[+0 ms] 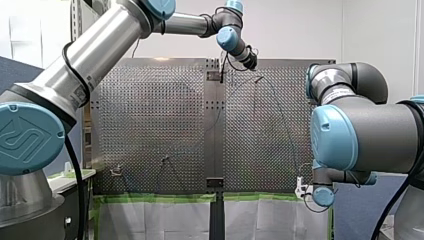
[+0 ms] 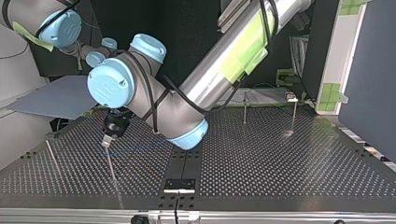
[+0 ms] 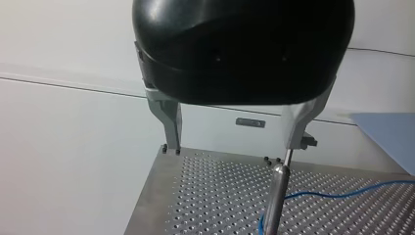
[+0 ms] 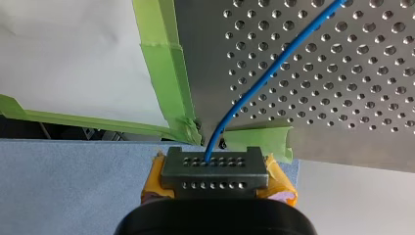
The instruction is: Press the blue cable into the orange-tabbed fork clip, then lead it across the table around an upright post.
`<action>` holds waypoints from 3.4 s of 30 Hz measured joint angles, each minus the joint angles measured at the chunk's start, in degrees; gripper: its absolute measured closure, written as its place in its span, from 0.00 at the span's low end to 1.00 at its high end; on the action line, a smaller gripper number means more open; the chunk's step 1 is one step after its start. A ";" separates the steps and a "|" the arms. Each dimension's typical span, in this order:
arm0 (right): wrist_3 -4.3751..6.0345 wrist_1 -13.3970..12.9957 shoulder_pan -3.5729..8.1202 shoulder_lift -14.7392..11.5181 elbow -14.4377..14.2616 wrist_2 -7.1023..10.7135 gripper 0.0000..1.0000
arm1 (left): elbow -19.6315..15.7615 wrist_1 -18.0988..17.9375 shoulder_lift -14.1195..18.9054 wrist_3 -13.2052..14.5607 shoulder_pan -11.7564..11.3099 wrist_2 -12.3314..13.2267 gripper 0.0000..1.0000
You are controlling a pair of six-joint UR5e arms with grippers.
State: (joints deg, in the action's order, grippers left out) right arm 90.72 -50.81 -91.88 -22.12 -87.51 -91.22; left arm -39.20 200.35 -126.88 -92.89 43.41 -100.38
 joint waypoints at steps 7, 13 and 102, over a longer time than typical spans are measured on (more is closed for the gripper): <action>0.00 0.11 0.00 0.00 0.01 0.06 1.00 | -1.26 -0.02 -0.22 0.99 -0.60 -0.69 0.00; 0.00 0.21 0.00 0.00 0.01 0.07 1.00 | -4.30 -0.17 -0.23 1.06 -0.99 -0.58 0.00; -1.35 1.64 -0.01 -0.03 0.01 0.26 1.00 | -4.46 1.61 0.22 -5.75 -0.07 -10.27 0.00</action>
State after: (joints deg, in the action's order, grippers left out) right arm 89.37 -49.17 -91.89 -22.15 -87.51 -90.96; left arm -43.65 201.96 -126.66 -98.64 43.35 -110.66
